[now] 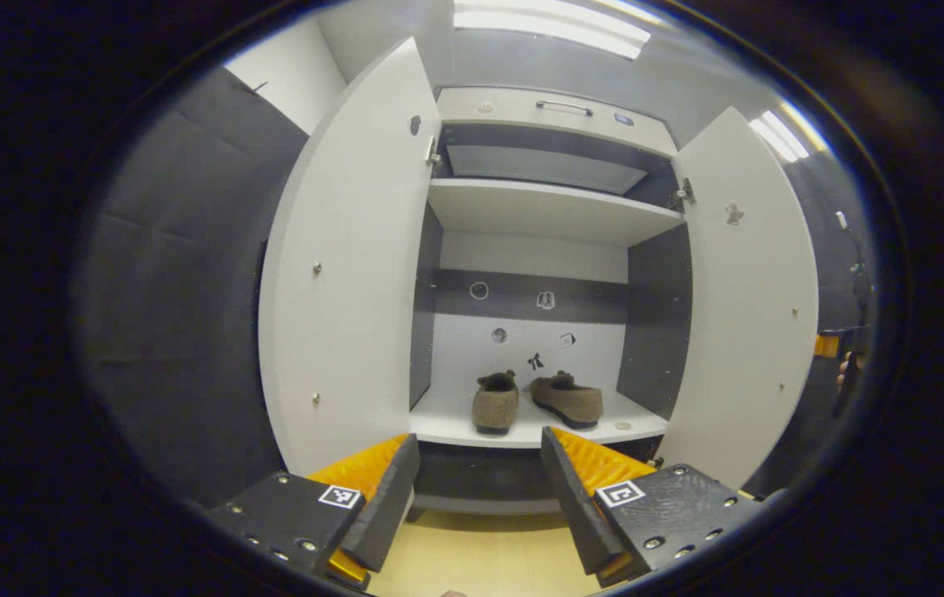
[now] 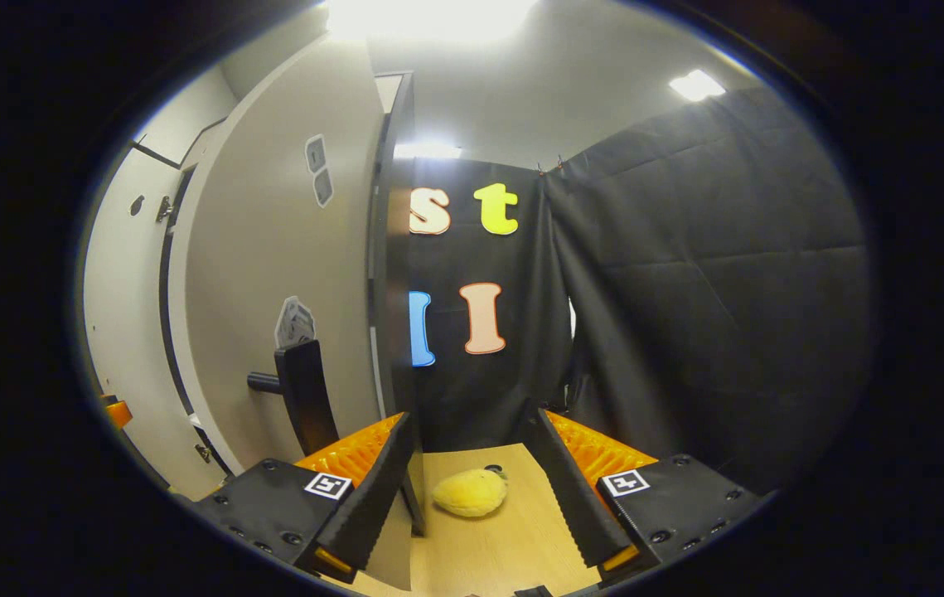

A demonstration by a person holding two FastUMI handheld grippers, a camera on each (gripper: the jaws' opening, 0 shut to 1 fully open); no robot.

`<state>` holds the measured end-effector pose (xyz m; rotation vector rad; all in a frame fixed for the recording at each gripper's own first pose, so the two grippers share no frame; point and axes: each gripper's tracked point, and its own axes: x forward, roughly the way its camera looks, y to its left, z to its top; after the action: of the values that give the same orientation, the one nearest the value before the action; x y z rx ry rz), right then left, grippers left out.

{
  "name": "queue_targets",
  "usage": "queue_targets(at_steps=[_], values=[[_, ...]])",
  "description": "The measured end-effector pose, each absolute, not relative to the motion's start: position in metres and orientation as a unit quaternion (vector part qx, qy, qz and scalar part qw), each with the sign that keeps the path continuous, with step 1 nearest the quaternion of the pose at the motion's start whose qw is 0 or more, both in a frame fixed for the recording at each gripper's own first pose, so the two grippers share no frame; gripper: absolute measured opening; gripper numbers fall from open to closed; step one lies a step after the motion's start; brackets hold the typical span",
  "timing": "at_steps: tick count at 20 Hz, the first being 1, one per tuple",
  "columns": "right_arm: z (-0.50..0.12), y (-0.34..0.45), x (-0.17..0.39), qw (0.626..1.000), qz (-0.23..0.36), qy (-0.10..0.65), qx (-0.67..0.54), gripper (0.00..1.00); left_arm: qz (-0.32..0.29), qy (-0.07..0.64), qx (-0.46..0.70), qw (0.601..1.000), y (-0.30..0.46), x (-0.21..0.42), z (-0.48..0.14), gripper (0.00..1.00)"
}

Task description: Grab one shoe with the right hand and put it into the shoe cabinet, grab the other shoe with the left hand and put it into the shoe cabinet; then close the right door with the right hand and the left door with the left hand.

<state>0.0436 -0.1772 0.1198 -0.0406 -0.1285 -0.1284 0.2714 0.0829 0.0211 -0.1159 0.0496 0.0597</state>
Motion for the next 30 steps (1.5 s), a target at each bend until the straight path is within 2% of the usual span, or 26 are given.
queue_targets(at_steps=[6,7,8,9,10,11,12,13,20,24,28,29,30], values=[[0.119,-0.097,0.055,0.997,-0.003,-0.065,-0.034,0.94,0.033,0.027,-0.065,0.997,0.102,0.261,0.017,0.86],[0.119,-0.086,0.059,0.997,0.004,-0.066,-0.036,0.90,0.036,0.026,-0.067,0.997,0.106,0.256,0.016,0.87],[0.118,-0.073,0.063,0.997,0.017,-0.066,-0.034,0.90,0.039,0.026,-0.071,0.996,0.110,0.251,0.017,0.86],[0.118,-0.057,0.069,0.997,0.039,-0.065,-0.033,0.94,0.044,0.025,-0.075,0.996,0.115,0.246,0.016,0.86],[0.117,-0.041,0.072,0.996,0.062,-0.062,-0.031,0.91,0.049,0.027,-0.078,0.995,0.119,0.242,0.015,0.86],[0.118,-0.030,0.074,0.995,0.077,-0.062,-0.034,0.91,0.055,0.028,-0.082,0.995,0.124,0.235,0.013,0.87],[0.122,-0.024,0.075,0.994,0.084,-0.062,-0.037,0.95,0.062,0.027,-0.086,0.994,0.129,0.226,0.012,0.87],[0.120,-0.022,0.074,0.993,0.089,-0.062,-0.036,0.92,0.069,0.025,-0.087,0.994,0.136,0.219,0.013,0.86],[0.103,-0.014,0.078,0.996,0.078,-0.037,-0.022,0.96,0.158,-0.001,-0.059,0.986,0.237,0.176,0.033,0.87],[0.094,-0.003,0.070,0.997,0.073,-0.027,-0.018,0.96,0.189,-0.024,-0.046,0.981,0.303,0.180,0.060,0.86],[0.092,0.003,0.062,0.997,0.058,-0.032,-0.031,0.96,0.181,-0.031,-0.052,0.982,0.348,0.199,0.076,0.87],[0.091,0.004,0.059,0.997,0.056,-0.032,-0.033,0.96,0.172,-0.030,-0.055,0.983,0.356,0.206,0.077,0.94],[0.089,0.005,0.055,0.997,0.054,-0.031,-0.035,0.93,0.163,-0.028,-0.057,0.985,0.364,0.214,0.079,0.93]])
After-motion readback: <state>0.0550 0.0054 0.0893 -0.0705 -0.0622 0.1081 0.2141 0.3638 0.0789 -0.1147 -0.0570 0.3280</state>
